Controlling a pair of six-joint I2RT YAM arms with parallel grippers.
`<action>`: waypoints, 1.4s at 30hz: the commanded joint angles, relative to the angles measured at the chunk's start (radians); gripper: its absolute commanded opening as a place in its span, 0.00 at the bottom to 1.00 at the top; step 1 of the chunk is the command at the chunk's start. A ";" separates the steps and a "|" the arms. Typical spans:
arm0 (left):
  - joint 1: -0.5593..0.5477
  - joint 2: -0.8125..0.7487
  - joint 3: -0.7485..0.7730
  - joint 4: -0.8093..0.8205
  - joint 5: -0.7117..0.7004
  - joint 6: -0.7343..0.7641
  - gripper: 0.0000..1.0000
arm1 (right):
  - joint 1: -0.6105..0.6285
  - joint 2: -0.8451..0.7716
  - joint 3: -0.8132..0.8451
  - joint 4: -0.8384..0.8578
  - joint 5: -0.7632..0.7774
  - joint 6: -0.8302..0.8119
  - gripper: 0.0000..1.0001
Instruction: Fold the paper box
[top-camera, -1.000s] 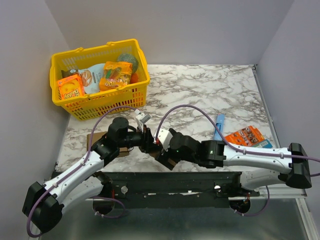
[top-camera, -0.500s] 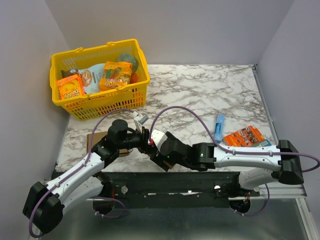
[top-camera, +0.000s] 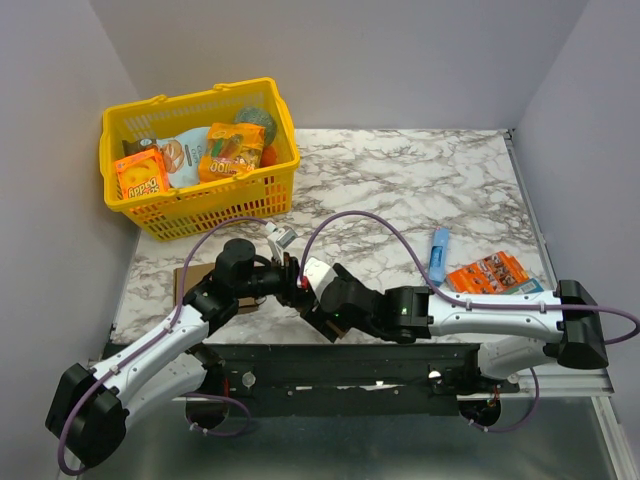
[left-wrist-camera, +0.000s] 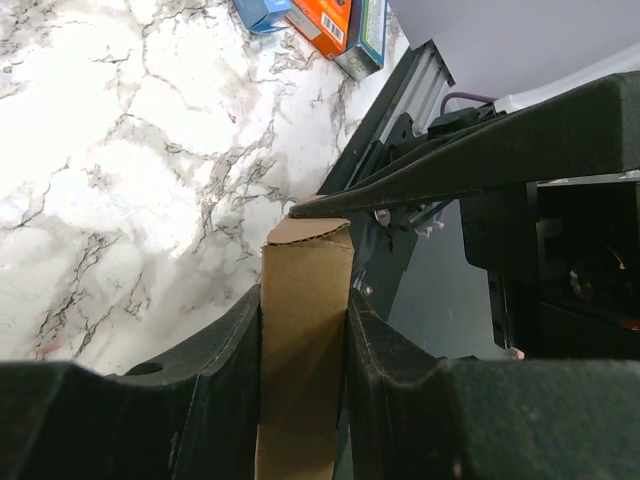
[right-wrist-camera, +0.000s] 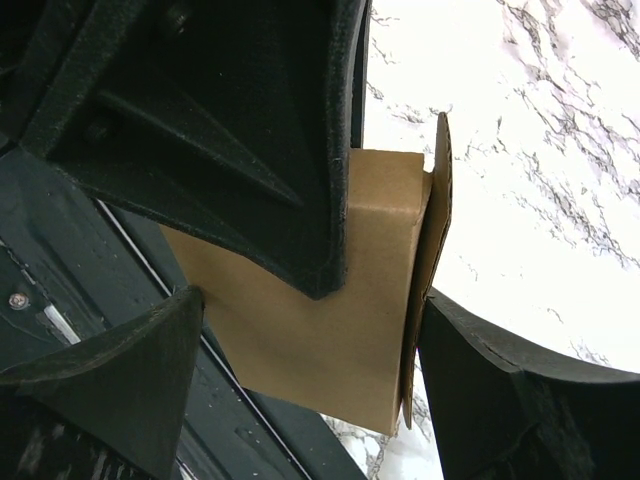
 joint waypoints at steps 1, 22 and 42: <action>0.013 -0.006 0.026 0.112 -0.058 -0.141 0.14 | 0.024 0.023 0.011 0.038 0.063 0.066 0.15; 0.030 0.023 0.008 0.144 -0.164 0.144 0.14 | -0.310 -0.333 -0.089 0.021 -0.164 0.369 0.95; -0.087 -0.113 -0.029 0.161 -0.328 0.311 0.14 | -0.721 -0.469 -0.489 0.574 -0.709 1.186 0.85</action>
